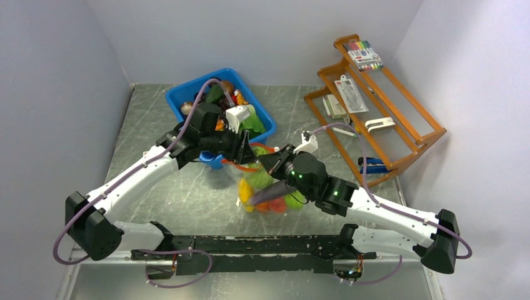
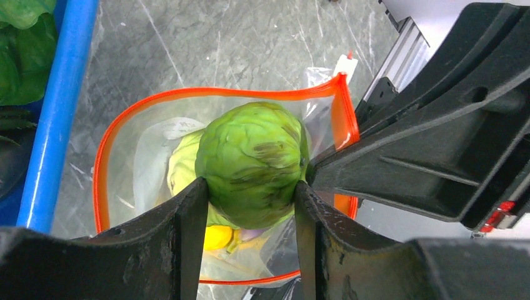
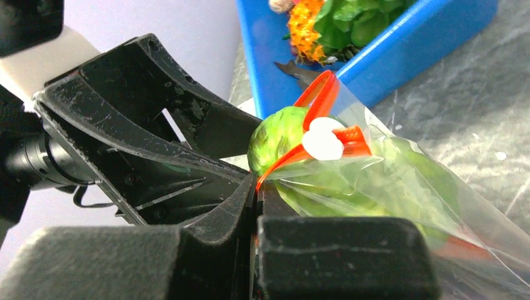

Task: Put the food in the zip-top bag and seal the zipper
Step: Place the fake vegetable in the zipper food storage bag.

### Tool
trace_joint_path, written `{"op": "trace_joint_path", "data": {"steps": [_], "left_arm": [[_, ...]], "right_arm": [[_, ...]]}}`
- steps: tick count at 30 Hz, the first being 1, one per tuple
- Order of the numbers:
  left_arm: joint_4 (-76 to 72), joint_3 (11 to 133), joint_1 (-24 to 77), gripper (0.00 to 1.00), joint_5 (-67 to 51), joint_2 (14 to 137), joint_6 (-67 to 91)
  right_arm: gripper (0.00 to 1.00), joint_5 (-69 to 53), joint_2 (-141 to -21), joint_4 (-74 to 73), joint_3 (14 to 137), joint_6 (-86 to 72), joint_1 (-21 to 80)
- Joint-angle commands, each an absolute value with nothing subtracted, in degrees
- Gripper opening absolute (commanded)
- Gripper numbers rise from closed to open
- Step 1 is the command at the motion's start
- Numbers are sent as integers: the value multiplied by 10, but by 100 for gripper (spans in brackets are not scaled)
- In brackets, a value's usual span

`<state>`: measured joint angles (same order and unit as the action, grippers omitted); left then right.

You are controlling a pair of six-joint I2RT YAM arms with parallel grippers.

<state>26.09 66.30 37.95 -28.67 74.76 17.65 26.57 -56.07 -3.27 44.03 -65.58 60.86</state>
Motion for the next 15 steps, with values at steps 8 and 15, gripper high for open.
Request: {"op": "trace_joint_path", "data": {"steps": [8,15], "left_arm": [[273,616,387,34,-310,630,247],[224,572,387,50,-293,630,274]], "right_arm": [[0,130,-542,206,407,-421,611],[0,48,-545,280,379,-375,610]]}}
